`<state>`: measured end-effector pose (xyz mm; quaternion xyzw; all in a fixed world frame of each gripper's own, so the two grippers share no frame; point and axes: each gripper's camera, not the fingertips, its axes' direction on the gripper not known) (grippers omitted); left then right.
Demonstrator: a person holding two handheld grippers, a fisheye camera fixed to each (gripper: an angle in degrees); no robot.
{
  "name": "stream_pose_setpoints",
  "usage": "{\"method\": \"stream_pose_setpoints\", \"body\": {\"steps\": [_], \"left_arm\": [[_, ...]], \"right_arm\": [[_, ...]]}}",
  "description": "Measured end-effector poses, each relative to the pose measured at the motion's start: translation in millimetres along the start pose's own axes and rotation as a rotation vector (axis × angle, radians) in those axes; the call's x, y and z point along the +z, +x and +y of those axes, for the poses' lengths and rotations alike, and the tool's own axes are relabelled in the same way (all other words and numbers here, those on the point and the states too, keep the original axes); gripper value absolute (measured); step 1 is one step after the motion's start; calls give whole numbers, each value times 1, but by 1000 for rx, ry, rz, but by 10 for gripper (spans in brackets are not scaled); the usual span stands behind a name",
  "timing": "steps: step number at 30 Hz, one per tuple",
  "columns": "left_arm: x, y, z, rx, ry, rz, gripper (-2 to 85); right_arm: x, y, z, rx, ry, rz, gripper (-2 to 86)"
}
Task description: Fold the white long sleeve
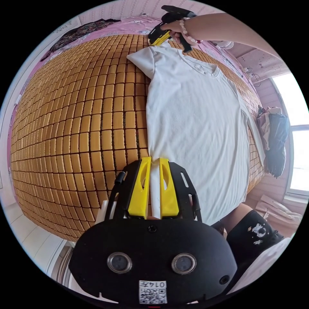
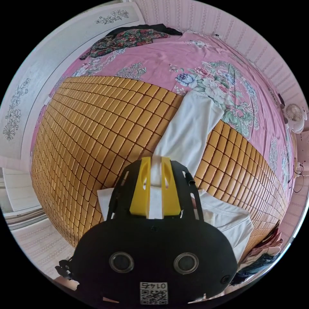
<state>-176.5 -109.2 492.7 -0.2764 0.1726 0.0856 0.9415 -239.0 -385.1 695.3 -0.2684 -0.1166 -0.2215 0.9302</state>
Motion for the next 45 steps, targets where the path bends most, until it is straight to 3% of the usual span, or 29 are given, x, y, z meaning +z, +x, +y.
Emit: {"method": "stream_pose_setpoints", "body": {"steps": [5,10,13,16,22,25,34,39,45], "left_arm": [[-6,-20,9,-17,4,21,47],[-11,-30,17,-11,2,-2,47],[-14,-37,23,-13,7,-5,47],[-18,-46,30,-12,12,-1,47],[-26,-64,48,-16,17,7,43],[-31,-73,59,-18,16,3,43],[-46,-94,91,-27,23,10,46],[-73,-103,130,-19,74,21,47],[-117,-156,195,-155,158,8,48]], "right_arm": [[-7,-33,-27,-226,21,-102,12],[-54,-112,-29,-822,71,-516,9],[-90,-149,-24,-1075,65,-782,11],[-114,-181,-14,-1198,97,-853,21],[-76,-217,4,-1166,-21,-449,81],[-55,-208,16,-1086,-29,-356,87],[-13,-195,42,-798,-64,-187,85],[-12,-213,51,-776,-40,-138,85],[-13,-236,51,-736,-19,-137,86]]}}
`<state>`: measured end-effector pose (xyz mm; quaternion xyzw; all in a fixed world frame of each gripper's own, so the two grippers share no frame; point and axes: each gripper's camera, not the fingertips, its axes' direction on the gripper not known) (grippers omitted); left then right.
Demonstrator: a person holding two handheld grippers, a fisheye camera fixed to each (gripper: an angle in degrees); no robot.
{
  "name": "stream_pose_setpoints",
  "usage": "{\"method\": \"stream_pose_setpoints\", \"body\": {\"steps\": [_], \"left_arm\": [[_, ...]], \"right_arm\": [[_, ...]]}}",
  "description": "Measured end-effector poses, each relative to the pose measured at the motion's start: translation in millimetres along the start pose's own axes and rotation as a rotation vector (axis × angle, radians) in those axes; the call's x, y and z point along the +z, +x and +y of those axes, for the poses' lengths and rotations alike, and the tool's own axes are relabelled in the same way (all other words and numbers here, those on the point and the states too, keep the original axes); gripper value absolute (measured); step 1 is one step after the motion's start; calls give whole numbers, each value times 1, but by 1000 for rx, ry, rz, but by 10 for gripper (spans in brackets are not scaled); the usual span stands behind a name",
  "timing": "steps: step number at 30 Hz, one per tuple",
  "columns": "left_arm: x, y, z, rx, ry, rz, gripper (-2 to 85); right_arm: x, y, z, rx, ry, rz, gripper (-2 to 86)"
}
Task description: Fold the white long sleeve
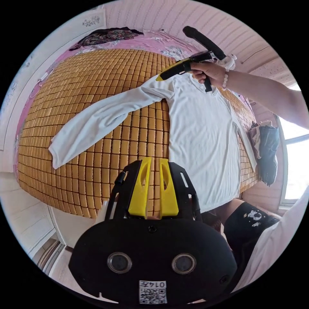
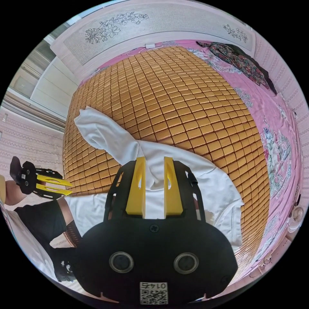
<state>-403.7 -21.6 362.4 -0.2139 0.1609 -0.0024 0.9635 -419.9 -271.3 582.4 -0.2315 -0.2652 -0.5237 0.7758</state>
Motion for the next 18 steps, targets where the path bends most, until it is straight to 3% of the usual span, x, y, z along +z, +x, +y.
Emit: {"method": "stream_pose_setpoints", "body": {"steps": [5,11,18], "left_arm": [[-42,-107,25,-304,144,-80,48],[-45,-205,9,-516,205,-58,50],[-10,-235,-15,-561,51,-107,66]], "right_arm": [[8,-10,-12,38,-8,11,86],[13,-23,-23,67,-9,-17,86],[18,-66,-24,-29,-29,-15,98]]}}
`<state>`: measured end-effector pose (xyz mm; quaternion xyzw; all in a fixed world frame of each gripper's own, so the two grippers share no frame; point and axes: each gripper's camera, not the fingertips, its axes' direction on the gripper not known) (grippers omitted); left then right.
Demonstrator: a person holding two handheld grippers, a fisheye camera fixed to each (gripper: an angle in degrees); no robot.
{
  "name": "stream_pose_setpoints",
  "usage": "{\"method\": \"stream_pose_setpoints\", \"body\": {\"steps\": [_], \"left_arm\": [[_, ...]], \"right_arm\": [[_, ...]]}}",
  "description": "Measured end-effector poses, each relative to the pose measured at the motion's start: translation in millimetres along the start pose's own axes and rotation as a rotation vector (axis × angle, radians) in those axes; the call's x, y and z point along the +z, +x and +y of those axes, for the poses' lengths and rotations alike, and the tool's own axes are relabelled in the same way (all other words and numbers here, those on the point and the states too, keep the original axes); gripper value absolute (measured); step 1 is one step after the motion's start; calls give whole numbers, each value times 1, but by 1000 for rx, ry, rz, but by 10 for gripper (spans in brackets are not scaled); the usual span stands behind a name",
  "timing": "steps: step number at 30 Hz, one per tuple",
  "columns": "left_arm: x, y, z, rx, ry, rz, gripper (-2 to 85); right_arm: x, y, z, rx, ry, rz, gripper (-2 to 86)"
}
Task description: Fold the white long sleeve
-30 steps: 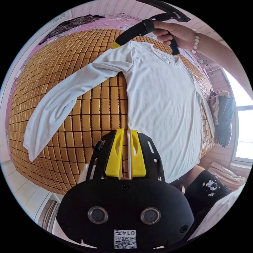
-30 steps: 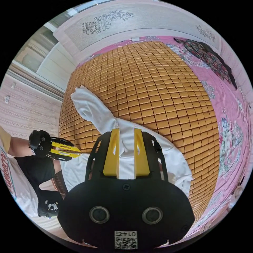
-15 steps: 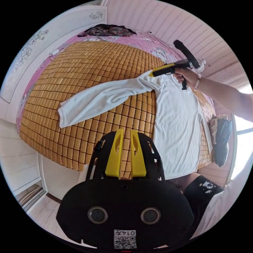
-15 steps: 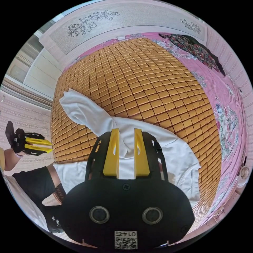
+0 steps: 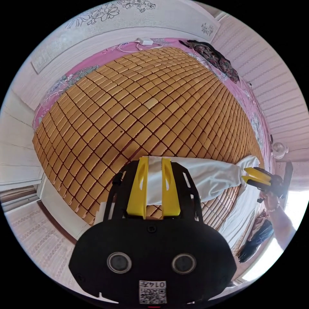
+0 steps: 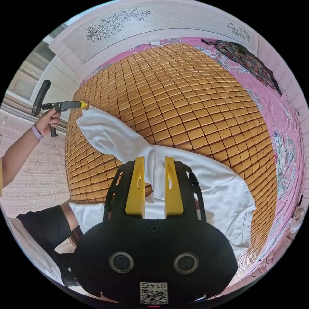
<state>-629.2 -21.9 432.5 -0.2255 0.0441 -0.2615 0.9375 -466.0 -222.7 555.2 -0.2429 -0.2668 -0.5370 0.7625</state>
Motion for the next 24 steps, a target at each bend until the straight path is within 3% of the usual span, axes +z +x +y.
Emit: {"method": "stream_pose_setpoints", "body": {"steps": [5,9,14,16,24], "left_arm": [[-3,9,2,99,-27,-125,38],[-19,3,5,137,11,-110,9],[-109,-30,51,112,383,45,-4],[-124,-46,78,88,447,93,-5],[-51,-116,145,-218,233,149,16]], "right_arm": [[13,-14,-2,11,-53,32,92],[13,-19,-1,45,-54,56,20],[-10,-33,12,-24,53,26,-4],[-17,-43,23,-93,80,-19,-4],[-5,-65,43,-172,14,-94,50]]}}
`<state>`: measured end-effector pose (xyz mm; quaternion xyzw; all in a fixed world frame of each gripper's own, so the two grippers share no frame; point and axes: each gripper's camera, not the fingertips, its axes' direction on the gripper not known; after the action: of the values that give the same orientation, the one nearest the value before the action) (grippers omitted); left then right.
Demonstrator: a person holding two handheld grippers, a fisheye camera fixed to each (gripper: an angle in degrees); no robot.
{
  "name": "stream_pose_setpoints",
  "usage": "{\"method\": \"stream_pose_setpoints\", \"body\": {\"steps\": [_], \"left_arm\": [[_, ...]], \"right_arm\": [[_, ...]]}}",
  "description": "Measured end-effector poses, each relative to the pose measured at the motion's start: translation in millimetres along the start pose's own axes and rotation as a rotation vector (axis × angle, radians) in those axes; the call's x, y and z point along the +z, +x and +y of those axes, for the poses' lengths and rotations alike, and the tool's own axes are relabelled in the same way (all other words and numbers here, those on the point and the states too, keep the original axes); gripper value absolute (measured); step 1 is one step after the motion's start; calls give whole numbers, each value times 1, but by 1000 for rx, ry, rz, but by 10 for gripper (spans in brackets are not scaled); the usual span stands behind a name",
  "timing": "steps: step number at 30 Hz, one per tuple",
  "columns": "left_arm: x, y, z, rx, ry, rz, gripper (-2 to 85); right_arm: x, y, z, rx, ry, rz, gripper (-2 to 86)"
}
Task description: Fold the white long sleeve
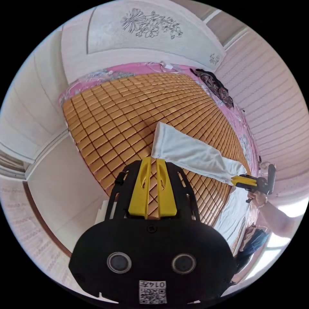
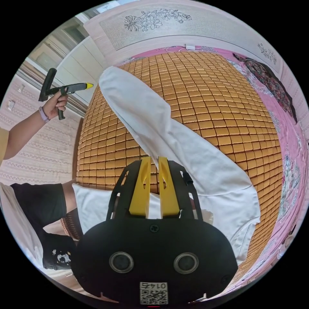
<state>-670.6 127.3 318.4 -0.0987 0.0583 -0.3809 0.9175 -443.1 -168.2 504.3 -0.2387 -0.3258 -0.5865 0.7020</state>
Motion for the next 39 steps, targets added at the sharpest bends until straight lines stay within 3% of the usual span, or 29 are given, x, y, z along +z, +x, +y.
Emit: {"method": "stream_pose_setpoints", "body": {"steps": [5,9,13,14,18,22,29,34,39], "left_arm": [[9,-1,-4,-40,1,20,33],[20,19,-28,-1,-2,-3,51],[57,41,-46,89,-129,-152,55],[57,51,-44,168,-90,-204,42],[60,64,-41,249,-138,-265,-2],[47,47,-38,126,-25,-170,-9],[63,38,-36,38,-83,-54,24],[28,55,-16,88,-11,-66,38],[17,117,37,254,-113,105,29]], "right_arm": [[-9,9,-3,73,39,41,65],[-11,21,-15,179,52,197,82],[13,31,-23,267,-55,282,84],[16,31,-22,270,-73,285,80],[13,23,-16,265,-60,322,13],[10,30,-5,289,-35,309,1],[1,38,22,323,13,255,1],[-67,25,117,384,244,135,44],[-72,-17,281,603,130,159,45]]}}
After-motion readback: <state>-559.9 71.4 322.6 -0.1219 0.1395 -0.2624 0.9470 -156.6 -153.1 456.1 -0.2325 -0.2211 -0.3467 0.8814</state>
